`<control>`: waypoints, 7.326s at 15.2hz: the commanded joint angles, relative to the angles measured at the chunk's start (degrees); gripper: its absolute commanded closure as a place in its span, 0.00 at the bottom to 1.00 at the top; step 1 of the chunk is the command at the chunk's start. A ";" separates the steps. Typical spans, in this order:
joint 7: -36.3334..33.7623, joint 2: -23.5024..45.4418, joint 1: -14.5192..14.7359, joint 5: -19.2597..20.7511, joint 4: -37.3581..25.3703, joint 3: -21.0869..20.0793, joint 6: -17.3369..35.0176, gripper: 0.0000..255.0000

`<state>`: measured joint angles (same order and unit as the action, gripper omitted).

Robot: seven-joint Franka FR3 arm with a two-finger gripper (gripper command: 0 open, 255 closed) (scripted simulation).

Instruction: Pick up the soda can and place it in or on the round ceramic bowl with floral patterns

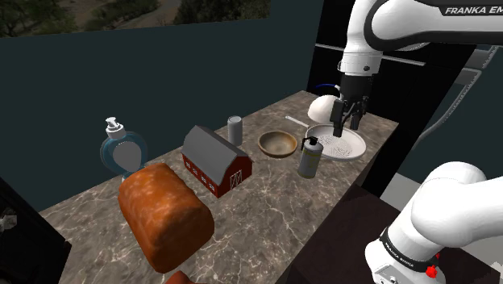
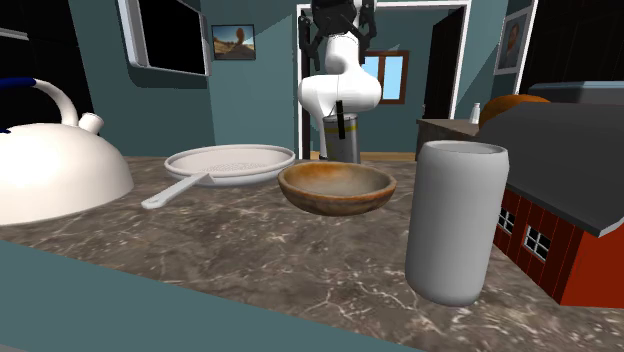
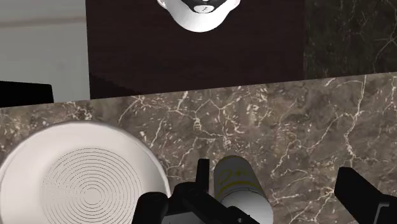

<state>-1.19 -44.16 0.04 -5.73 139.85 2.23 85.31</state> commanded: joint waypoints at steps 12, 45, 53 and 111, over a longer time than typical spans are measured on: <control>-6.72 22.43 1.40 -0.20 -11.48 -6.38 14.38 0.00; -21.29 70.48 6.05 12.98 -56.04 -10.30 21.63 0.00; -21.29 70.49 6.05 12.98 -56.05 -10.30 21.62 1.00; -11.57 37.96 -0.10 9.14 -22.28 -7.14 23.75 1.00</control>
<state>-12.65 -6.21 -0.08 3.40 116.75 -4.89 108.19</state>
